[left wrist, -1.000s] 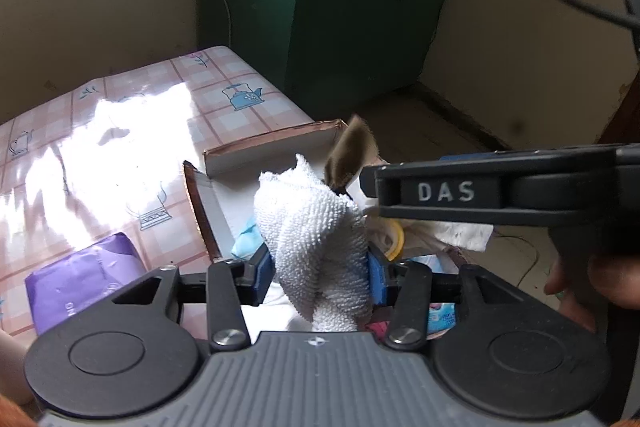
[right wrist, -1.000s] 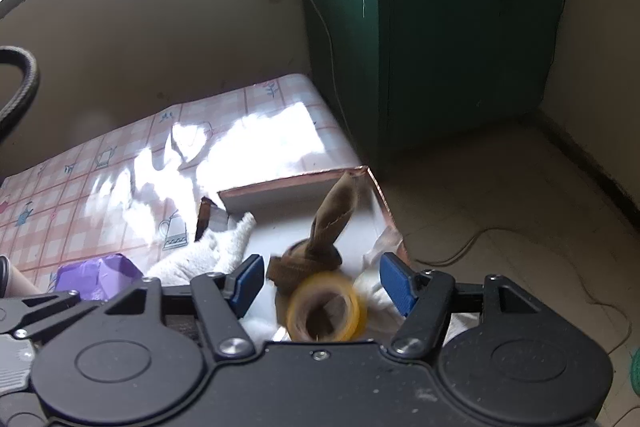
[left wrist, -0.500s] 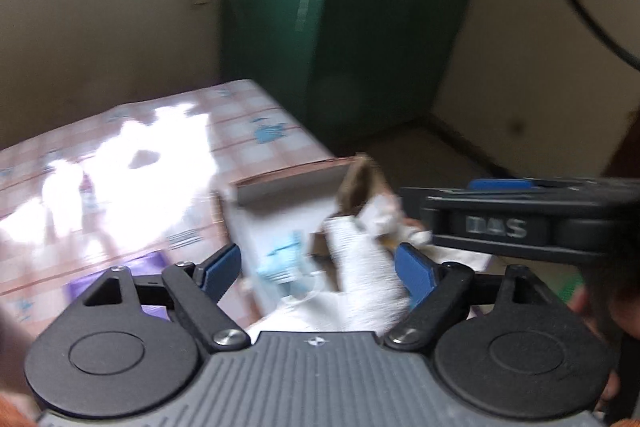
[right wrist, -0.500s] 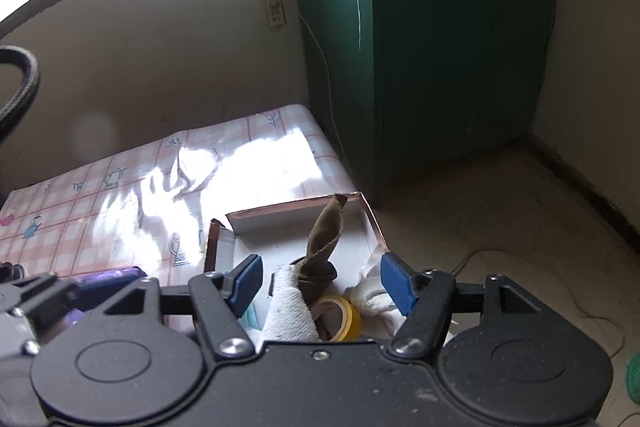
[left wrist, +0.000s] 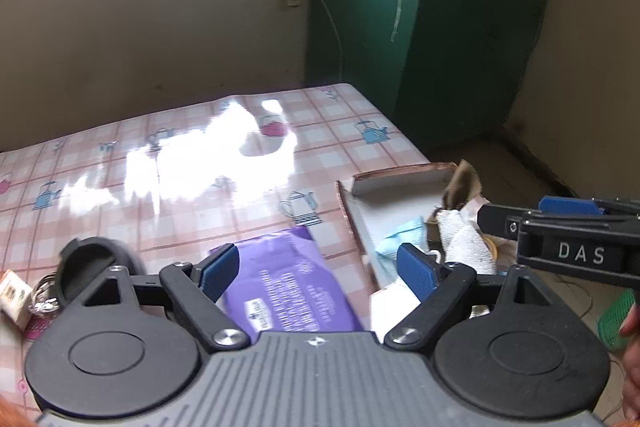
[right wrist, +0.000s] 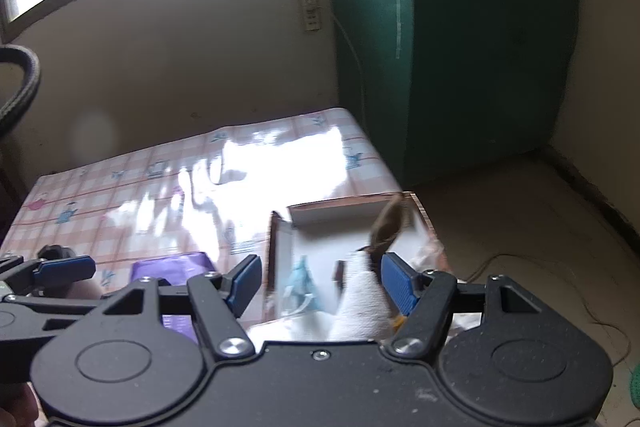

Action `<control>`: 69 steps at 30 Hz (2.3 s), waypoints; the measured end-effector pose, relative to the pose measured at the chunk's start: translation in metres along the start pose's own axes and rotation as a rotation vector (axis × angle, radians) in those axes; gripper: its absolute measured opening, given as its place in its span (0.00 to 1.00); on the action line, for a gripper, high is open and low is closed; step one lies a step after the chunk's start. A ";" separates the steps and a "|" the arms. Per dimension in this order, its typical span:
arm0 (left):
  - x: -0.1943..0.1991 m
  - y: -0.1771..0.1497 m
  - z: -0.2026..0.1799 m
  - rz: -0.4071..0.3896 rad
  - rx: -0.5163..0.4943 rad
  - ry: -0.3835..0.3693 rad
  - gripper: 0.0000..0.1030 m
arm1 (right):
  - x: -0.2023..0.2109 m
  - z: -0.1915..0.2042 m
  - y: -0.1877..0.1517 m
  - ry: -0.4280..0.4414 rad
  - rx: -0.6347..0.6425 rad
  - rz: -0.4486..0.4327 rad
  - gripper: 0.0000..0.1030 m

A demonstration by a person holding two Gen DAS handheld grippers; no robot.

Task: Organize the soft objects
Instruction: 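Move both open tools back over the table, then grasp the white tissue pack with the left tool while the right tool approaches the coiled cable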

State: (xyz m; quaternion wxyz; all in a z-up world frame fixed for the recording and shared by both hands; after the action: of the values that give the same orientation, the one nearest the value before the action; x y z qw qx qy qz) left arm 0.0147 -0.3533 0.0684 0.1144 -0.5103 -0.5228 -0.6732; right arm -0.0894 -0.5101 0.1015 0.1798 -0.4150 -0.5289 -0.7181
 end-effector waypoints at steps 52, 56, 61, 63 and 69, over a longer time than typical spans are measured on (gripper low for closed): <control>0.072 -0.071 0.245 -0.040 0.375 0.231 0.90 | -0.020 0.267 -0.021 0.249 0.347 0.031 0.77; 0.048 -0.073 0.283 0.008 0.462 0.288 0.90 | -0.021 0.275 -0.027 0.268 0.360 0.023 0.77; 0.006 -0.061 0.320 0.080 0.567 0.278 0.90 | -0.019 0.281 -0.036 0.288 0.401 0.003 0.77; -0.008 -0.056 0.331 0.087 0.600 0.272 0.90 | -0.019 0.283 -0.040 0.297 0.416 -0.001 0.77; -0.051 -0.035 0.344 0.135 0.618 0.299 0.90 | -0.018 0.294 -0.048 0.319 0.469 -0.018 0.77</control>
State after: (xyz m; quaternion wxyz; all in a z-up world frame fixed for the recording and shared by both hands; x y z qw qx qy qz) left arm 0.2084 -0.0756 -0.0166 0.3832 -0.3807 -0.6442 -0.5415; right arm 0.0070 -0.2280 0.0857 0.3457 -0.2390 -0.6493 -0.6339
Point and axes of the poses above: each gripper's, at about its wrist camera, not at the fingertips, and x roughly against the way its jaws point, z to its left, y to its top, the point moved 2 cm from there along -x, roughly the way its jaws point, and after that the axes turned 12 degrees about z, right-handed, at the moved point
